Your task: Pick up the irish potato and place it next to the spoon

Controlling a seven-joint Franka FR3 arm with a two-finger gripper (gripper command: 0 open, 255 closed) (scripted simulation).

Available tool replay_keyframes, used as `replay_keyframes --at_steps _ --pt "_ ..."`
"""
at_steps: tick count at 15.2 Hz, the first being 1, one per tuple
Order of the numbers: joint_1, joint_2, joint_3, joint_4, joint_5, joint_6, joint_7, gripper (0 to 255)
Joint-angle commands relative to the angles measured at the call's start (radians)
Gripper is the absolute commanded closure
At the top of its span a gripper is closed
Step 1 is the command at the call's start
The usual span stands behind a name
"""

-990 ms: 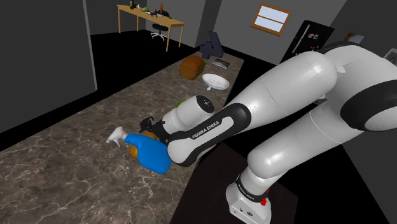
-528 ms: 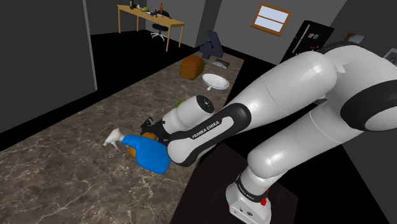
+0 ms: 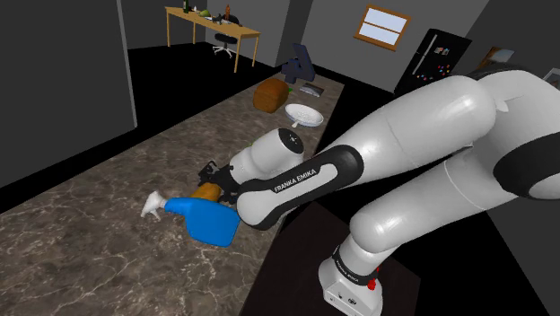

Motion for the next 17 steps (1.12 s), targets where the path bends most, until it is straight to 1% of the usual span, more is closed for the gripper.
replay_keyframes --at_steps 1,8,17 --pt "0.021 -0.046 -0.027 0.002 0.009 -0.049 -0.003 255" --pt "0.043 -0.195 -0.087 0.024 -0.003 -0.218 0.011 255" --pt "0.046 -0.337 -0.156 0.07 -0.05 -0.405 0.038 255"
